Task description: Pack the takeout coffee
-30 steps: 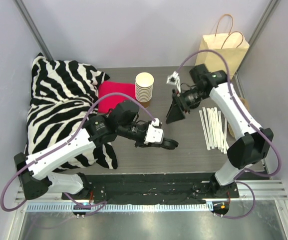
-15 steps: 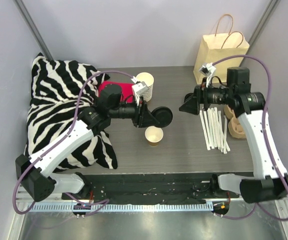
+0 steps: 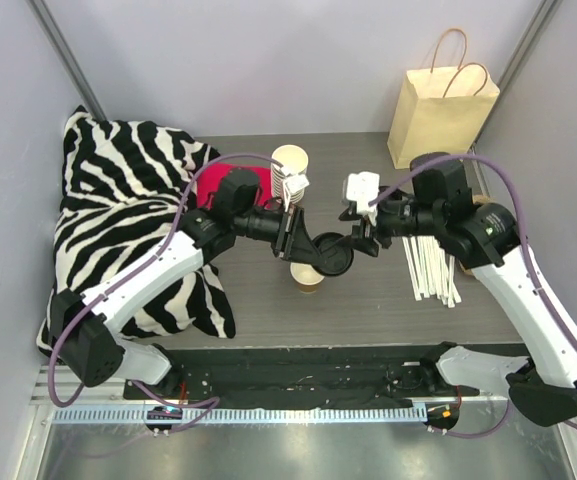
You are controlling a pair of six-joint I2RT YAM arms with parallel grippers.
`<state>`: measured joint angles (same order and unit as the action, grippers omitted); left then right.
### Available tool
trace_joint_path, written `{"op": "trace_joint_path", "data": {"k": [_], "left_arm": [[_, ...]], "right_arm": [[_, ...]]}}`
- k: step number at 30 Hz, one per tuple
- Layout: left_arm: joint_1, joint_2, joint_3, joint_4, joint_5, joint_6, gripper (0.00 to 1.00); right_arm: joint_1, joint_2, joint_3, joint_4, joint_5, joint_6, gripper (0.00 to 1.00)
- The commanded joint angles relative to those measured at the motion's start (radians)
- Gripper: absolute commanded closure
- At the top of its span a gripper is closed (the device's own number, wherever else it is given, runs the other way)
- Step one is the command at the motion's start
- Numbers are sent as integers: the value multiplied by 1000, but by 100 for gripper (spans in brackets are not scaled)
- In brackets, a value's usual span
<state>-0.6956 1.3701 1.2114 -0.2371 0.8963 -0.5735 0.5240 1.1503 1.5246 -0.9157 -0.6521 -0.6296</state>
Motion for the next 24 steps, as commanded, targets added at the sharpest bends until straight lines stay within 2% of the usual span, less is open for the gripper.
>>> {"op": "trace_joint_path", "data": {"k": [1,10,16,24], "left_arm": [[-2,29,48,-76,105,-12,100],[-10,63,65,-139,125,18,100],[-24,58,53,-146,125,27,100],[-28,49,45,-160,135,38,100]], "right_arm": [[96,-70,-21,5,169,-209,48],[280,-84,-66,-52,304,-341,57],[343,-60,-67,-55,356,-369,64],[392,-31,-72,-68,379,-364,64]]}}
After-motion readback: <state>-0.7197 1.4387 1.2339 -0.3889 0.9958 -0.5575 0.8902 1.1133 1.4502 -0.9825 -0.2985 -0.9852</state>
